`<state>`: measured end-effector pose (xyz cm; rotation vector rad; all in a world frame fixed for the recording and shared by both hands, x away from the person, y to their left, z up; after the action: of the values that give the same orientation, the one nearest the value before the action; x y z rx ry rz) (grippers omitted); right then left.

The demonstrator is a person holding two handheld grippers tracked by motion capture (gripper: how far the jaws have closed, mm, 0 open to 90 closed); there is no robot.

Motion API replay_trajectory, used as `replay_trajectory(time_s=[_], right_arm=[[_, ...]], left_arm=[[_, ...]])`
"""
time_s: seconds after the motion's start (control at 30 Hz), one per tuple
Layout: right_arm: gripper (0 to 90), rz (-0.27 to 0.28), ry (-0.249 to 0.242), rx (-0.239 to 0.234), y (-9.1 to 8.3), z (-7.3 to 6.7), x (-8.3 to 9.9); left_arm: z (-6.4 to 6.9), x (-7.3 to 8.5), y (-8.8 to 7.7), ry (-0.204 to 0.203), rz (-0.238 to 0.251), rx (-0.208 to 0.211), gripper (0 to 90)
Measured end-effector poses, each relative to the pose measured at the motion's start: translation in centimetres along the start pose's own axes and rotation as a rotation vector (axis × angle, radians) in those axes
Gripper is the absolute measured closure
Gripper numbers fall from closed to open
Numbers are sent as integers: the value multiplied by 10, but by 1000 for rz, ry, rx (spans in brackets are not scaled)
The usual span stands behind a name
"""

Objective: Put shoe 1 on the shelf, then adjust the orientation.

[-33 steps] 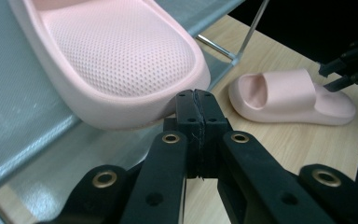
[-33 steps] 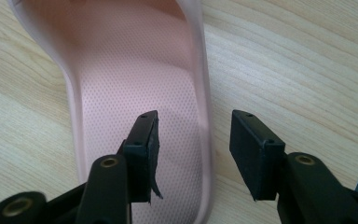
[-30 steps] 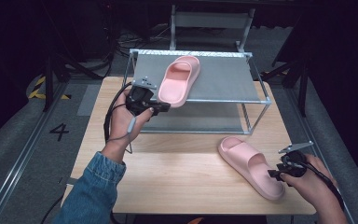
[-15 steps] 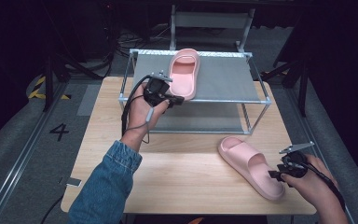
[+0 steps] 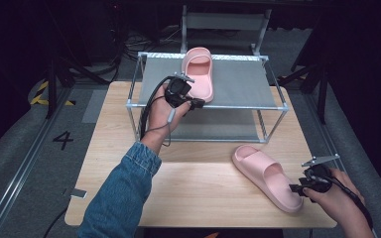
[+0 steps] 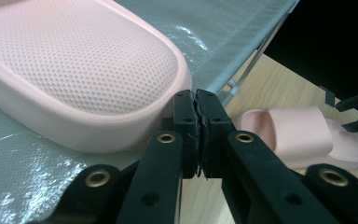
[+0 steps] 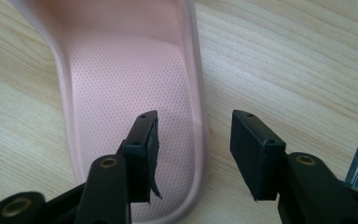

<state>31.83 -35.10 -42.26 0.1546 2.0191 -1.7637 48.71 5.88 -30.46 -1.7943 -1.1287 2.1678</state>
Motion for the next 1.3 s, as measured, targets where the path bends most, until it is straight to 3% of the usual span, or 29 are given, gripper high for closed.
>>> replay_trajectory(time_s=[0.1, 0.3, 0.37, 0.5, 0.57, 0.63, 0.67, 0.9, 1.3], right_arm=[[525, 9, -5, -2, -2, -2, -1], [519, 15, -17, -11, -2, -6, -4], [517, 18, -27, -13, -2, -8, -6], [514, 21, -40, -35, -2, -14, -10], [509, 24, -47, -49, -1, -17, -13], [502, 20, -64, -54, 0, -21, -16], [502, 20, -64, -54, 0, -21, -16], [485, 4, -107, -94, 3, -34, -22], [469, -6, -160, -152, 8, -55, -28]], left_arm=[[6, -1, -8, 20, 24, -32, 682], [14, 5, -35, 47, 44, -60, 556], [18, 10, -50, 63, 24, -86, 520], [22, 17, -62, 65, 11, -92, 460], [24, 23, -69, 69, -19, -99, 414], [28, 35, -75, 78, -80, -112, 374], [28, 35, -75, 78, -80, -112, 357], [38, 65, -92, 66, -138, -117, 305], [45, 103, -97, 63, -213, -143, 276]])
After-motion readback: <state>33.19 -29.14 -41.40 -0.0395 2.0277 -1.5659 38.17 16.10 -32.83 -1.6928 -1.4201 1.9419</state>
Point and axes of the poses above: each handheld gripper's, and its own axes: y roughly forward along the jaws, x roughly out of its underside, z roughly to its right, the point moved 1 cm from there along y, roughly forward along the jaws, and after that the axes turned 13 degrees about y, right-handed, at the moved point
